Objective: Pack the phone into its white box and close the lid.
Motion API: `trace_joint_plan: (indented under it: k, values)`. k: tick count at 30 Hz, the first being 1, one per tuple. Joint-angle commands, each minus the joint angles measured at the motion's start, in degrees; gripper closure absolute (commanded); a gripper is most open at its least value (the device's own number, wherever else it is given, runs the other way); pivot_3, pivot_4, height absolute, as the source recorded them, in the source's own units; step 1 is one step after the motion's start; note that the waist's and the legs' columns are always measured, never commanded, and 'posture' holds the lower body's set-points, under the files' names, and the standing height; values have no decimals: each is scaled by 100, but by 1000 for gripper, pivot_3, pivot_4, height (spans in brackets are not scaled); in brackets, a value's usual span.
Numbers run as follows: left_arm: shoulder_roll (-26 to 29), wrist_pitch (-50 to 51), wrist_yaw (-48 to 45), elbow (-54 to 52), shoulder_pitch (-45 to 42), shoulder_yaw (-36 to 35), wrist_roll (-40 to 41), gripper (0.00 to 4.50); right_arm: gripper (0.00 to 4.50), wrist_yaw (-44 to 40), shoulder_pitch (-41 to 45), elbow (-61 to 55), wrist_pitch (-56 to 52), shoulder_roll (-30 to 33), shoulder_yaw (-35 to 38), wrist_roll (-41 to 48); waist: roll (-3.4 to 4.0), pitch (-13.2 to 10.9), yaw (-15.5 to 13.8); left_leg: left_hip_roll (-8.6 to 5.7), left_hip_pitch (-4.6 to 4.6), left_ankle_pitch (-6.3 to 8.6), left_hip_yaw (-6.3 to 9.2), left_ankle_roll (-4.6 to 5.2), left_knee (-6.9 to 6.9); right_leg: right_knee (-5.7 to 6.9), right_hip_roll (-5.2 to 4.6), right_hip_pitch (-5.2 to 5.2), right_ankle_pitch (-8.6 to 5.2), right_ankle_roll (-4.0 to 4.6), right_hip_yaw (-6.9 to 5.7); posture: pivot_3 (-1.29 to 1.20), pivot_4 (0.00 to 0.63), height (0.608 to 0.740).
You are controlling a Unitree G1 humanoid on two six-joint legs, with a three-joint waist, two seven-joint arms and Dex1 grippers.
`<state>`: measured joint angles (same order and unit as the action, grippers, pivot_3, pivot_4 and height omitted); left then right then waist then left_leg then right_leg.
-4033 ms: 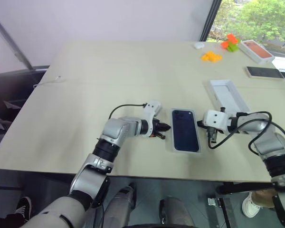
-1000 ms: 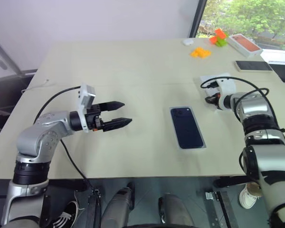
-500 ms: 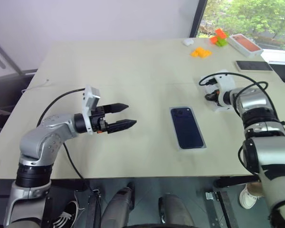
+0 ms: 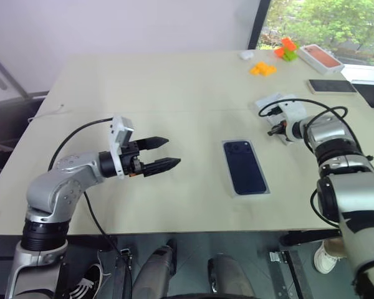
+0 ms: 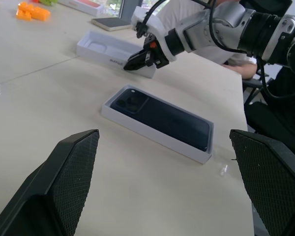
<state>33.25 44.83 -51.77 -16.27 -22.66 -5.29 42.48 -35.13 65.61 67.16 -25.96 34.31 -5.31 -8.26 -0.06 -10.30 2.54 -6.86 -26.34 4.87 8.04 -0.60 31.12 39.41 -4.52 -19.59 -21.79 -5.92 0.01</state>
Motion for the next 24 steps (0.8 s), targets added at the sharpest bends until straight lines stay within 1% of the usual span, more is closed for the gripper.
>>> trace_joint_plan:
  k: [1,3,6,7,10,12,13,15,17,18,21,24]
  values:
    - [24,33,53,-70,-43,-74,122,0,4436,-102,344,-221,38,5,275,243,0,0,3,0,0,0,0,0,0,0,0,0,0,0,0,0,150,740]
    - [-20,24,108,-21,-78,-117,150,0,4436,-239,397,-532,35,-32,584,593,3,-2,7,0,0,0,-1,0,-1,0,0,-1,0,0,0,0,150,740]
    - [-15,33,166,11,-109,-125,145,0,4436,-427,528,-1122,-1073,-142,1361,1493,10,-6,13,1,-1,0,-1,0,-2,0,1,-2,0,0,-1,0,150,740]
    - [-17,29,173,19,-109,-131,154,0,4436,-535,410,-1642,-1411,-180,1508,1749,10,-6,5,3,-1,0,-1,0,-3,1,2,-3,0,0,-2,0,150,740]
    - [-86,17,284,111,-140,-192,193,0,4436,-561,218,-3105,-3320,-340,2236,2859,11,-6,-16,5,-7,0,1,1,-6,0,1,-10,0,0,1,0,150,740]
    - [-131,-133,331,179,-183,-201,103,0,4436,34,165,-3803,-4470,-694,3078,3444,11,-6,-27,5,-8,1,3,1,-6,-2,0,-11,-1,1,0,0,150,740]
    - [-177,-192,384,239,-224,-217,69,0,4436,187,-19,-4449,-4992,-938,3304,3728,9,-5,-32,5,-9,2,3,1,-6,-1,-1,-10,-1,1,0,0,150,740]
    - [-252,-314,487,382,-306,-246,-5,0,4436,390,-387,-5619,-5782,-1369,3526,4124,5,-3,-49,5,-8,2,6,2,-4,-2,-2,-11,-1,2,0,0,150,740]
    - [-310,-455,590,497,-368,-278,-84,0,4436,717,-494,-6183,-6459,-1821,3986,4363,7,-2,-52,4,-13,3,6,2,-2,2,-5,-42,1,4,3,0,150,740]
    - [-306,-397,628,537,-394,-299,-49,0,4436,991,-518,-6302,-6606,-2089,4307,4572,8,-2,-48,3,-16,3,2,2,-2,6,-4,-48,2,6,9,0,150,740]
    - [-286,-494,624,546,-389,-267,-109,0,4436,1661,-1182,-6808,-6654,-2543,4379,5751,6,-1,-53,1,-17,2,-8,3,-2,15,-6,-56,3,6,21,0,150,740]
    - [-282,-529,653,507,-333,-248,-116,0,4436,2707,-1587,-7065,-6654,-2880,4395,7141,9,-2,-30,2,-18,2,-9,3,-4,15,-6,-59,3,6,23,0,150,740]
